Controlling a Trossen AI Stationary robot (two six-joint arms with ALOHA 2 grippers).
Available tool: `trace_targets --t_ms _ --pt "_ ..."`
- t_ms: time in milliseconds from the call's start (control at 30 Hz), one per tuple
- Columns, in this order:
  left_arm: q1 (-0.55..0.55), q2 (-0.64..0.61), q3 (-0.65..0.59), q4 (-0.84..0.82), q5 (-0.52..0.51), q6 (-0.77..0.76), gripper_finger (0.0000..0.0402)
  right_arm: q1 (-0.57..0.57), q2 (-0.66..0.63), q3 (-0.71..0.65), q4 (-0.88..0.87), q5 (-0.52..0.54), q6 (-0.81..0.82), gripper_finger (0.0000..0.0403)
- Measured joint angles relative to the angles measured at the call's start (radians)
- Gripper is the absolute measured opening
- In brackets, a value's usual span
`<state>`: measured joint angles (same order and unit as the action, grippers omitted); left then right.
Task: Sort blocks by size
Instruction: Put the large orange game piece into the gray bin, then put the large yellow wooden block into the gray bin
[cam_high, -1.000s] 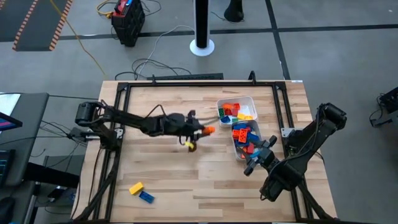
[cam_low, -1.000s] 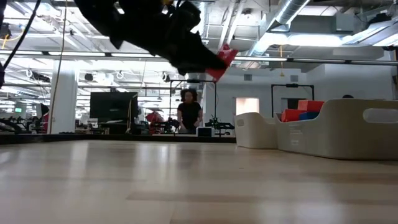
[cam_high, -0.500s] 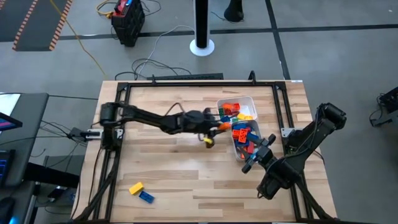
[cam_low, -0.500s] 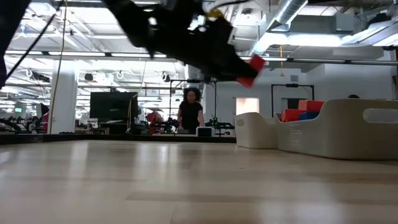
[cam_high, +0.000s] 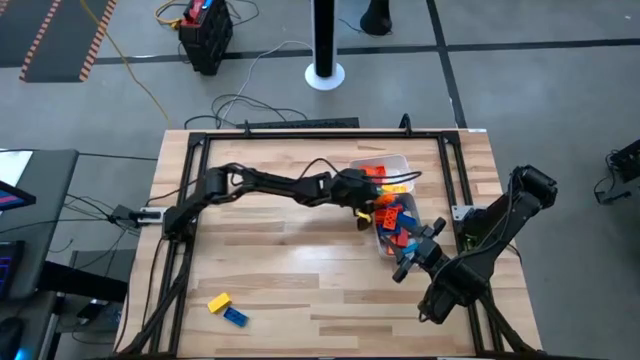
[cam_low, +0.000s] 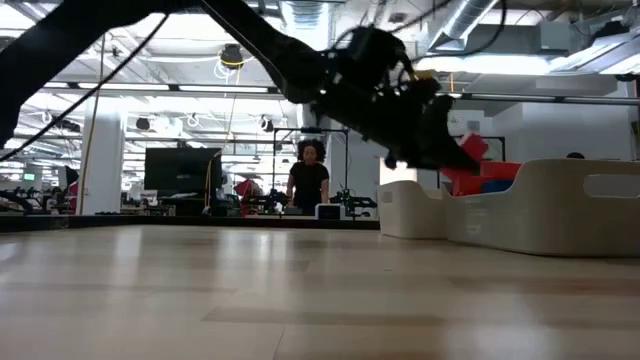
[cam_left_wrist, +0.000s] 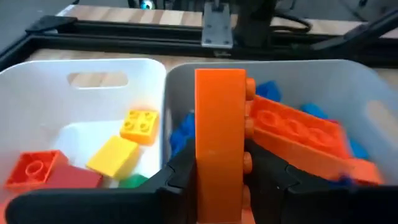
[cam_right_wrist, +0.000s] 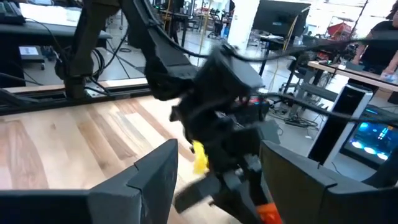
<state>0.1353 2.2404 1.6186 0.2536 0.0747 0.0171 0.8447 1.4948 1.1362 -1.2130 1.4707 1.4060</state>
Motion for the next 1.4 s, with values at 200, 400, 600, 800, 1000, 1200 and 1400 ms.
trace_targets --t_ms 200,400,600,800,1000,1200,1400 --pt "0.007 0.014 0.040 -0.033 -0.002 0.049 0.0146 0.004 0.000 0.000 -0.002 -0.003 0.000 0.0255" --pt "0.004 -0.072 0.039 -0.190 -0.006 0.125 0.0195 0.007 0.000 0.000 0.000 -0.007 0.001 0.0255" --pt "-0.094 -0.209 -0.029 -0.463 -0.011 0.197 0.0198 0.017 0.000 0.000 0.003 -0.033 0.001 0.0255" --pt "-0.273 -0.349 -0.217 -0.639 -0.192 0.136 0.0198 0.070 0.000 0.000 0.040 -0.078 -0.044 0.0255" --pt "-0.391 -0.557 -0.410 -0.669 -0.263 -0.083 0.0199 0.106 0.003 0.000 0.232 -0.354 -0.259 0.0255" --pt "-0.546 -0.742 -0.541 -0.797 -0.266 -0.320 0.0199 0.039 0.004 0.000 0.389 -0.425 -0.462 0.0255" --pt "-0.768 -0.828 -0.588 -0.966 -0.264 -0.551 0.0199 -0.117 0.035 0.000 0.593 -0.557 -0.701 0.0255"
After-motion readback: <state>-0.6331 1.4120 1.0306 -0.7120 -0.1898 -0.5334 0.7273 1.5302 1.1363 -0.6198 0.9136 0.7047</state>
